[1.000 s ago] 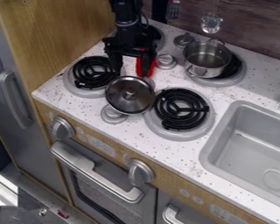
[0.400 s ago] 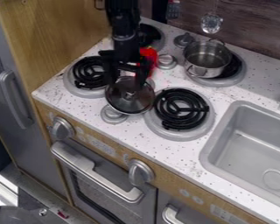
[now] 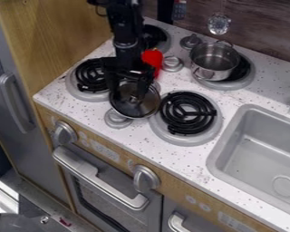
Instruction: Move the pot lid to the lower left burner
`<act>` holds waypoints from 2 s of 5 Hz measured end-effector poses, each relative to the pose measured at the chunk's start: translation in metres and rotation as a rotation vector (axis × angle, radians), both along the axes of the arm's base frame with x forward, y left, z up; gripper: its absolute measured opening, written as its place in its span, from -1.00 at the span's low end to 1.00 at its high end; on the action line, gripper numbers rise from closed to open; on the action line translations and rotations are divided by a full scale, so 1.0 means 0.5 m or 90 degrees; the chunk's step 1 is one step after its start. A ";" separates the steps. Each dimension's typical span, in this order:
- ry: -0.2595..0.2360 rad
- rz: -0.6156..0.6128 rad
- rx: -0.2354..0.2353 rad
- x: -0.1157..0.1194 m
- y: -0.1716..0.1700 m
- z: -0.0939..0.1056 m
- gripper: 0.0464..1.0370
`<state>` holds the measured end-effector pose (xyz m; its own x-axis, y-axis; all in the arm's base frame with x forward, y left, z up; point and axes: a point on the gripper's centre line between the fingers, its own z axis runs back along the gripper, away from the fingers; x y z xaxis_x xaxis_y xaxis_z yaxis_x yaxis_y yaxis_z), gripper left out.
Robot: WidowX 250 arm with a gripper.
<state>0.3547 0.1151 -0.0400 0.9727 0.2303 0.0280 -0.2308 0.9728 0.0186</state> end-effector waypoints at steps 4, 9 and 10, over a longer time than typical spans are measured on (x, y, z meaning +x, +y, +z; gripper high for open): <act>-0.009 -0.020 0.023 0.020 -0.023 -0.002 -0.55; -0.071 0.136 0.010 0.062 0.164 0.063 -0.55; -0.070 0.152 -0.001 0.056 0.179 0.058 -0.55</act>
